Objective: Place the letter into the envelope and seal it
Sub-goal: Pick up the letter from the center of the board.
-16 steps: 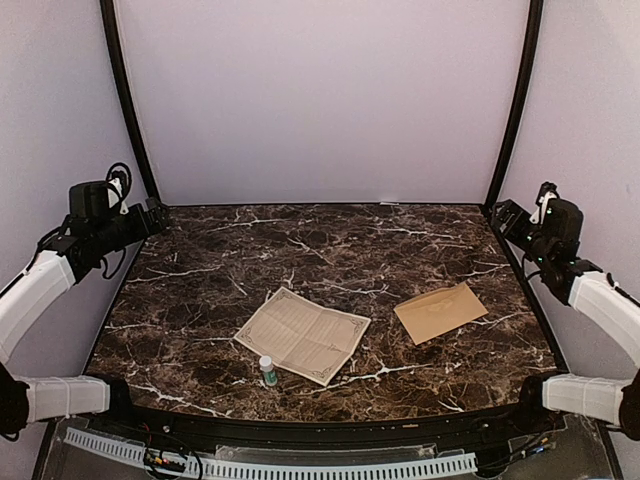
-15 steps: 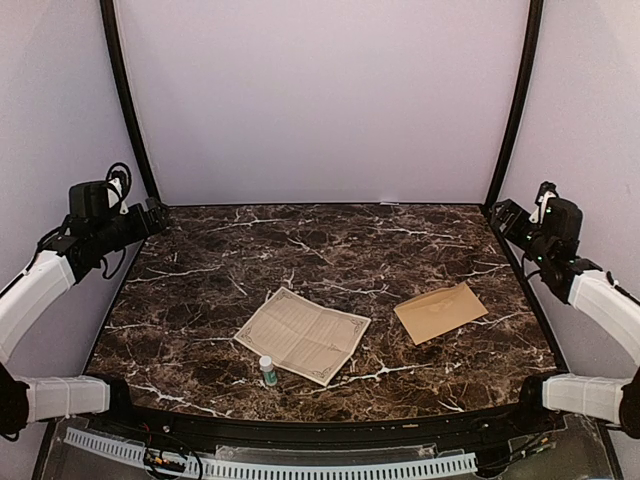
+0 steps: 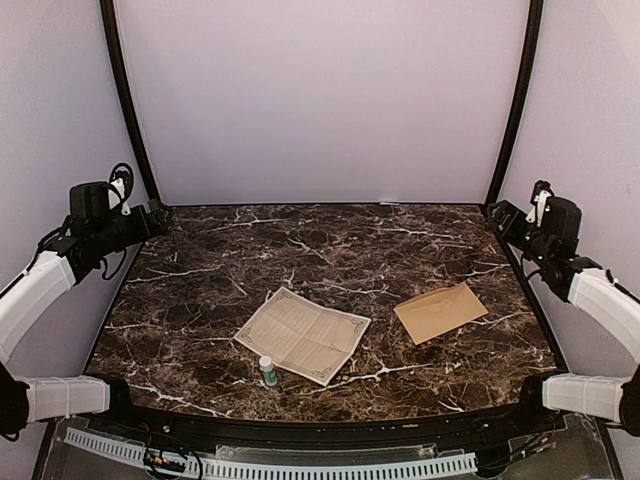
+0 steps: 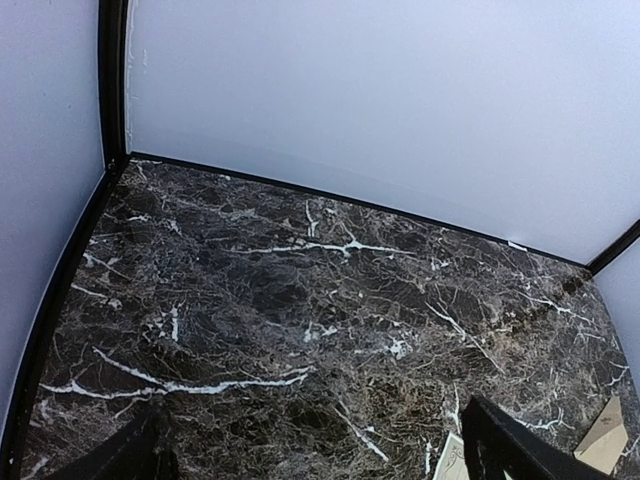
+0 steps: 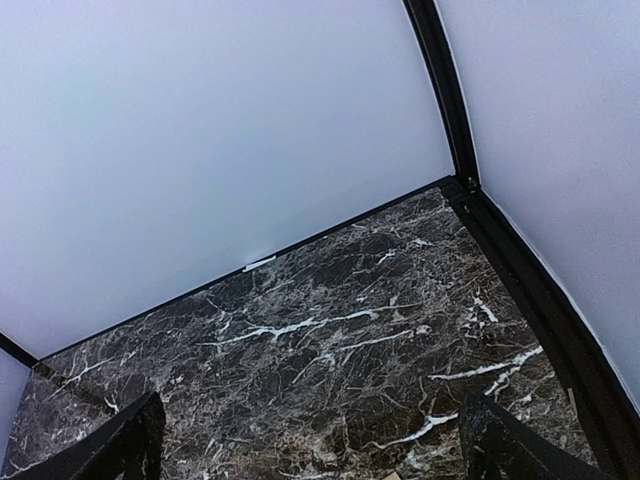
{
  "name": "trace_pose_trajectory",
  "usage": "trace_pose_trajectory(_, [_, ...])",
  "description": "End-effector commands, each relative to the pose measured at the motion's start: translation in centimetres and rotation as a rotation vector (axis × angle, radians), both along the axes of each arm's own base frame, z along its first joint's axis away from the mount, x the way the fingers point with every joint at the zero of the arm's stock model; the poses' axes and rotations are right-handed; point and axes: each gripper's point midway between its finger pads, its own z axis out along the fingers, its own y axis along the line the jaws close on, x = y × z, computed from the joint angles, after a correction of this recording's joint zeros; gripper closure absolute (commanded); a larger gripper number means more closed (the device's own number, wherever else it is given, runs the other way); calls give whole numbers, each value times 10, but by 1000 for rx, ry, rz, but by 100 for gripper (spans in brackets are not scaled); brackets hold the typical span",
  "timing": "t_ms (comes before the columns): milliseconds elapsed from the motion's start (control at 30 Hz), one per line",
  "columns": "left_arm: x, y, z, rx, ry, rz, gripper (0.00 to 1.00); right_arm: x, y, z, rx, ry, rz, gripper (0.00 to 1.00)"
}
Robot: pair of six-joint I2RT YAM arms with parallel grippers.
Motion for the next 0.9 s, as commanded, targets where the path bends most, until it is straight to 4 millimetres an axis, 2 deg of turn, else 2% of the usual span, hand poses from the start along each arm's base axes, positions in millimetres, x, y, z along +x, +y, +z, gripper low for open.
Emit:
trace_pose_trajectory(0, [-6,-4,-11,5,37,-36,1,1,9,12,-19,-12,43,1])
trace_pose_trajectory(133, [-11,-13,-24,-32,72,-76,1,-1,33,9,-34,5,146,1])
trace_pose_trajectory(167, [-12,-21,-22,-54,59,-118,1,-1,40,8,-30,8,167,1])
trace_pose_trajectory(300, [-18,-56,-23,-126,48,-325,1,-5,83,1,14,36,307,1])
trace_pose_trajectory(367, [-17,-64,-20,-126,45,-383,1,-9,109,-8,50,59,395,1])
trace_pose_trajectory(500, [-14,-57,-12,-92,11,-349,1,-19,164,-42,70,168,557,1])
trace_pose_trajectory(633, [-14,-51,-17,-70,-9,-311,1,-34,221,-81,15,317,718,2])
trace_pose_trajectory(700, [-13,-49,-20,-65,-1,-304,1,-45,250,-95,11,374,820,3])
trace_pose_trajectory(867, [-12,-45,-18,-56,-12,-281,1,-68,306,-119,30,480,1035,3])
